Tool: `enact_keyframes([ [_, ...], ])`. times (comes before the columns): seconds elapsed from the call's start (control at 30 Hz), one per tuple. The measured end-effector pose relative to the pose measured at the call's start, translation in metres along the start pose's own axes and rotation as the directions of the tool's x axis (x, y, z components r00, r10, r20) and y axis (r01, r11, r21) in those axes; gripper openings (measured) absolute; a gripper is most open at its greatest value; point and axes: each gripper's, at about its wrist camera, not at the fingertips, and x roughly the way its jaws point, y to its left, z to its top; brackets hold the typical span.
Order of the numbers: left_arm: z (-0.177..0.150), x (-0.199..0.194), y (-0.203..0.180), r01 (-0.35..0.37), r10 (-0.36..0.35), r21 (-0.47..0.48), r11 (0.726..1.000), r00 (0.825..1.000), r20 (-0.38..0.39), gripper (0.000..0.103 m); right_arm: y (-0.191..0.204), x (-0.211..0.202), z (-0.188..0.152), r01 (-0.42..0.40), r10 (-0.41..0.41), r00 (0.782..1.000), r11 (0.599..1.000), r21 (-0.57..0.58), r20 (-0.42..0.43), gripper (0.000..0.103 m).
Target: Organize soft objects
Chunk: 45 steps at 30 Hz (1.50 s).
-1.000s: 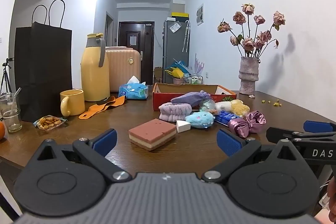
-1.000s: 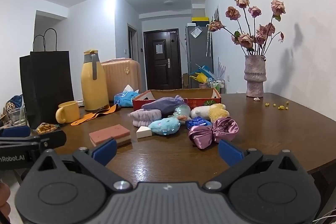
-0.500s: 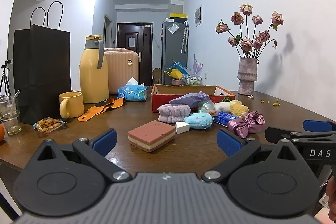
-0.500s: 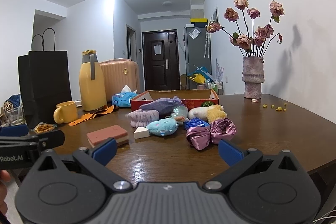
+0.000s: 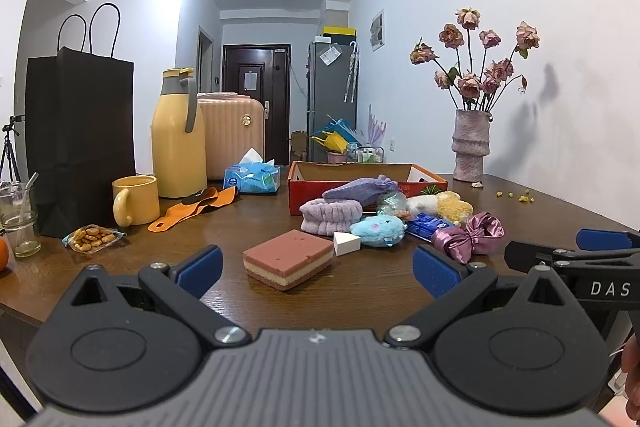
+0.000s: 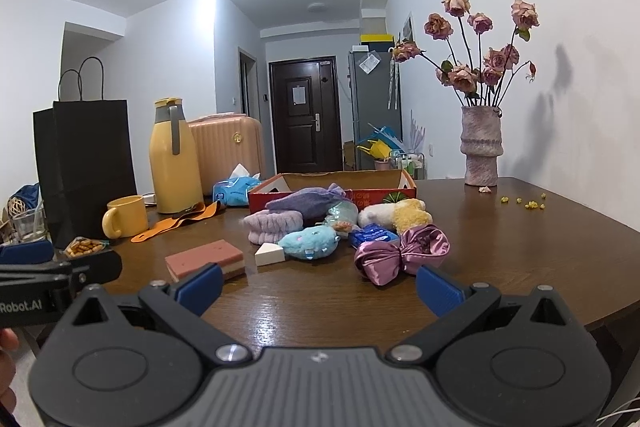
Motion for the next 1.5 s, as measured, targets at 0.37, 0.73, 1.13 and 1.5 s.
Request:
enact_keyframes([
  [0.37, 0.0004, -0.0010, 0.0014, -0.003, 0.003, -0.008, 1.000, 1.000, 0.002, 0.103, 0.0025, -0.0018, -0.0022, -0.001, 0.001, 1.000, 1.000, 0.001, 0.015, 0.103],
  [0.73, 0.0005, -0.0010, 0.0042, -0.004, 0.004, -0.010, 1.000, 1.000, 0.007, 0.103, 0.0018, -0.0021, -0.0010, -0.003, 0.003, 1.000, 1.000, 0.002, 0.018, 0.103],
  [1.13, -0.0004, -0.0013, 0.0038, -0.005, 0.005, -0.011, 1.000, 1.000, 0.006, 0.103, 0.0013, -0.0025, -0.0012, -0.002, 0.002, 1.000, 1.000, 0.015, 0.022, 0.103],
  [1.5, 0.0001, 0.0036, 0.0045, -0.006, 0.006, -0.012, 1.000, 1.000, -0.009, 0.103, -0.0020, -0.0032, 0.0008, -0.001, 0.000, 0.999, 1.000, 0.028, 0.033, 0.103],
])
